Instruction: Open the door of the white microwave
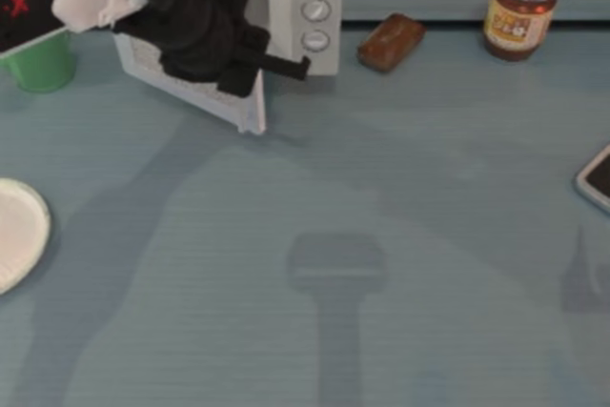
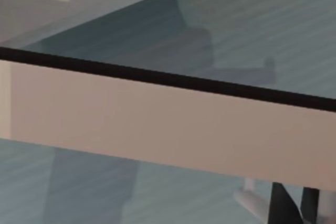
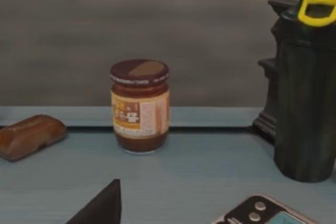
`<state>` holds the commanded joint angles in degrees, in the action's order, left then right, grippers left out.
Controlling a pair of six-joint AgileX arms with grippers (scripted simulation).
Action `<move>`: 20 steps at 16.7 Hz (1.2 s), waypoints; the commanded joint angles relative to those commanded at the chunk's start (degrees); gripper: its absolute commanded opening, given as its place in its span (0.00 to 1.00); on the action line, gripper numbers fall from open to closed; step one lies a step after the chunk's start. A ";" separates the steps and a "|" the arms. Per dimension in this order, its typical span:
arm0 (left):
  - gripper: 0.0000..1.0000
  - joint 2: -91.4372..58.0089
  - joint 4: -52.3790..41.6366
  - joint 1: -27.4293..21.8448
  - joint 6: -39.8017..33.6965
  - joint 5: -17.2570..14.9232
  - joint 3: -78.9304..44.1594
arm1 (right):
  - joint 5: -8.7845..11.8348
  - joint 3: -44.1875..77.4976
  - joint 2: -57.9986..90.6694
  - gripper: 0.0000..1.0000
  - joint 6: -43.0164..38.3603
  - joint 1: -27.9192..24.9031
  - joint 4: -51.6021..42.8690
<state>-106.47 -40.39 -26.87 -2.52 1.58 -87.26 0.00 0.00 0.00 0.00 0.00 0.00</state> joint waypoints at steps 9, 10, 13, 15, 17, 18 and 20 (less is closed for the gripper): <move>0.00 0.00 0.00 0.00 0.00 0.00 0.00 | 0.00 0.00 0.00 1.00 0.00 0.00 0.00; 0.00 0.00 0.00 0.00 0.00 0.00 0.00 | 0.00 0.00 0.00 1.00 0.00 0.00 0.00; 0.00 0.32 0.16 -0.02 0.65 -0.82 0.67 | 0.00 0.00 0.00 1.00 0.00 0.00 0.00; 0.00 1.51 0.36 0.84 3.02 -2.01 2.19 | 0.00 0.00 0.00 1.00 0.00 0.00 0.00; 0.00 2.84 0.55 1.82 5.83 -3.48 4.00 | 0.00 0.00 0.00 1.00 0.00 0.00 0.00; 0.00 3.47 0.70 2.23 7.03 -4.13 4.69 | 0.00 0.00 0.00 1.00 0.00 0.00 0.00; 0.00 4.17 0.94 2.61 8.16 -4.76 5.24 | 0.00 0.00 0.00 1.00 0.00 0.00 0.00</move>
<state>-102.30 -39.45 -24.26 5.63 -3.18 -82.02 0.00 0.00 0.00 0.00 0.00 0.00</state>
